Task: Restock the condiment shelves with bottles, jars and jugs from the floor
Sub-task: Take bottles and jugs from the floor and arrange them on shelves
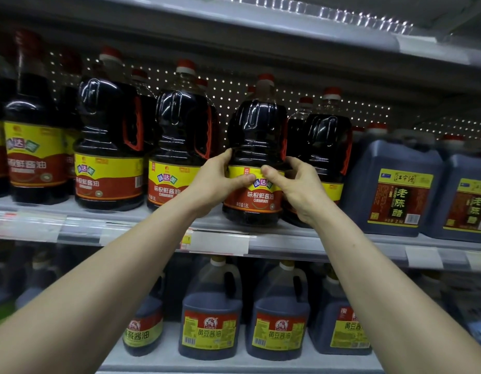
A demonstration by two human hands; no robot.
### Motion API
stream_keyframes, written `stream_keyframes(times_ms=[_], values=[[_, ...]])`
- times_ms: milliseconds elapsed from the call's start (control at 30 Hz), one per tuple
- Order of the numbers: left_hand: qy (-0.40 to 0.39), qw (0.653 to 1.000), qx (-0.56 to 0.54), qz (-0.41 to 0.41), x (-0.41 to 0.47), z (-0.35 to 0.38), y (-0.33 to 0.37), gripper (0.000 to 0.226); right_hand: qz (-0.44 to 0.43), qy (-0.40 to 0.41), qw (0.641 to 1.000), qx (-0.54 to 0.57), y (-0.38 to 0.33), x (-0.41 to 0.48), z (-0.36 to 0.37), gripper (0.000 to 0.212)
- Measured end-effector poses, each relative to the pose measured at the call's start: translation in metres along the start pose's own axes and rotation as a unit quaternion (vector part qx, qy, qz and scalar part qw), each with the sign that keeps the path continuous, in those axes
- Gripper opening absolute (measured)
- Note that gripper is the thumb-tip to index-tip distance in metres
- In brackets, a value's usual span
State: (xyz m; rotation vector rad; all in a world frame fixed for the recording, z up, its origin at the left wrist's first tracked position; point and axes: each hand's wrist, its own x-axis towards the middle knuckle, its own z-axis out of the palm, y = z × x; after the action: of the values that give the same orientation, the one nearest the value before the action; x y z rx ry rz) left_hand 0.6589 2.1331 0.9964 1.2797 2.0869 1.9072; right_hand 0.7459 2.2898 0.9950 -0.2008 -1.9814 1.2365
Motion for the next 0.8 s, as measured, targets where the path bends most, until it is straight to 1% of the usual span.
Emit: stream_keyframes(times_ms=[100,367,533,667,800], values=[[0.003,1.000,0.001,0.000,0.003,0.001,-0.003,0.088,0.003,0.000,1.000,0.000,0.003,0.004,0.003,0.067],[-0.008,1.000,-0.025,0.002,0.011,0.000,-0.012,0.085,-0.007,-0.006,1.000,0.009,0.012,0.011,0.007,0.059],[-0.017,1.000,-0.010,0.010,0.014,-0.002,-0.023,0.087,-0.017,-0.020,1.000,0.007,0.025,0.016,0.013,0.040],[-0.014,1.000,-0.018,0.005,0.019,-0.003,-0.030,0.088,-0.019,-0.025,0.999,0.010,0.028,0.021,0.015,0.044],[-0.012,1.000,-0.013,0.006,0.024,-0.002,-0.031,0.090,-0.017,-0.025,1.000,-0.007,0.027,0.021,0.016,0.058]])
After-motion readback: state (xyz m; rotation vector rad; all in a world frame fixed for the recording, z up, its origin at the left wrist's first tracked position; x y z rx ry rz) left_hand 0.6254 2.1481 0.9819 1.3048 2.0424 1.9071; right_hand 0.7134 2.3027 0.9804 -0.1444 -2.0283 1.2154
